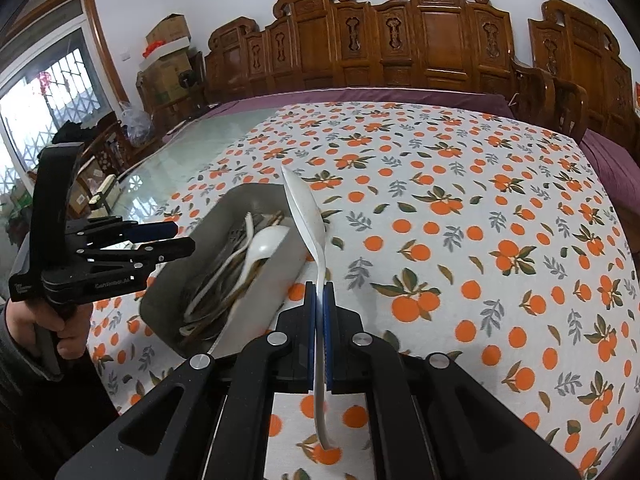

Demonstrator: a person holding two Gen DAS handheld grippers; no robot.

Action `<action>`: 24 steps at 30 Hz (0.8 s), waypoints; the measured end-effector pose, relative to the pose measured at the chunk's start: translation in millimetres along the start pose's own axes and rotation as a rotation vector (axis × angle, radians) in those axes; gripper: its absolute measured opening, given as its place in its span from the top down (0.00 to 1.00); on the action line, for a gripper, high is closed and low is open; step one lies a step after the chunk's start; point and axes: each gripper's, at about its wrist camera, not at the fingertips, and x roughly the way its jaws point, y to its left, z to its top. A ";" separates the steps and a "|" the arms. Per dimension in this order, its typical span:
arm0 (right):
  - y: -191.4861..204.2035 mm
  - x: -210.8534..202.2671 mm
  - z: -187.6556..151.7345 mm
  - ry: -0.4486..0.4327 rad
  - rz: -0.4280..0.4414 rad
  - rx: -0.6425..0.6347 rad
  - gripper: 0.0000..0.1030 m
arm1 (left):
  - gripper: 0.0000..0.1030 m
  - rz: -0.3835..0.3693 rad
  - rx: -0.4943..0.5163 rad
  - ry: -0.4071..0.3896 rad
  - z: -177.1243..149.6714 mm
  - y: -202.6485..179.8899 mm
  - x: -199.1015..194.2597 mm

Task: Organize utensils
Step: 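Lower the white fork into the tray and open the left gripper, then lower the white spoon into the tray and open the right gripper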

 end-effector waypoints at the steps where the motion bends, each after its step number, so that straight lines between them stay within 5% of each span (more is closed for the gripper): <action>1: 3.3 -0.4 0.3 -0.003 0.003 -0.005 0.96 | 0.50 0.002 -0.001 -0.007 -0.7 1.1 -2.3; 5: 18.6 -0.8 2.2 -0.008 0.021 -0.023 0.96 | 0.47 0.011 -0.009 -0.034 -1.9 5.8 -10.1; 7: 24.6 -0.7 2.7 -0.010 0.031 -0.028 0.96 | 0.31 0.007 -0.021 -0.047 -1.7 9.6 -13.0; 13: 42.3 -0.4 4.6 -0.012 0.066 -0.038 0.96 | 0.13 0.022 -0.046 -0.090 0.1 21.2 -18.0; 24: 65.5 17.8 23.7 -0.013 0.097 -0.008 0.96 | 0.08 0.065 -0.126 -0.144 3.5 63.5 -31.0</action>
